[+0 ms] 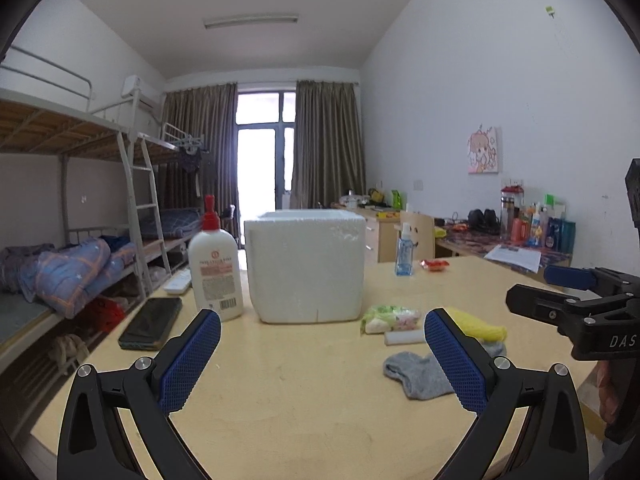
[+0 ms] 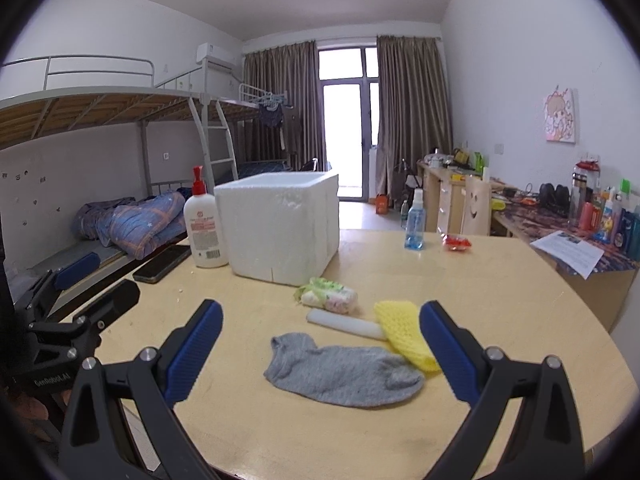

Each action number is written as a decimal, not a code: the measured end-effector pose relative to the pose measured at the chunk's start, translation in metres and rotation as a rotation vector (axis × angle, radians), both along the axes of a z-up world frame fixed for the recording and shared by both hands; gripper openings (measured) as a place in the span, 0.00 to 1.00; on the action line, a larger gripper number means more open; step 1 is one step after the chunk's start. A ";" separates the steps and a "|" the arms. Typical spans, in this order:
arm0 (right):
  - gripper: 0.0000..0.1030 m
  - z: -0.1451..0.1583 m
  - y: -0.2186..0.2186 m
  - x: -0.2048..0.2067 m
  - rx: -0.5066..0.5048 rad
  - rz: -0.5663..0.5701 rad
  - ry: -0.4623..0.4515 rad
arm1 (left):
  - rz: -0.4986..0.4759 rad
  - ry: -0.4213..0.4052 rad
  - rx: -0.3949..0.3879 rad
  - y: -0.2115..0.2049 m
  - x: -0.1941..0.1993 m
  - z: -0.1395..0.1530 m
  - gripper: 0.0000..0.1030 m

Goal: Organize soft objects
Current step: 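Move both tools toward the grey sock and yellow foam net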

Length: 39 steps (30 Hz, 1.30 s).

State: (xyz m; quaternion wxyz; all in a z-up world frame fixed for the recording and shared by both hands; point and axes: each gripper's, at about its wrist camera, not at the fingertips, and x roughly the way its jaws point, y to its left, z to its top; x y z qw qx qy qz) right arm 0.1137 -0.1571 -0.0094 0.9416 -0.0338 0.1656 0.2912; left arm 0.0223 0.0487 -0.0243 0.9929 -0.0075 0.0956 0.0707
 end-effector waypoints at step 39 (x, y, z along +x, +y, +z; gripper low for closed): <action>0.97 -0.035 -0.067 0.070 -0.041 -0.227 0.204 | -0.278 0.304 0.035 -0.077 0.099 -0.035 0.99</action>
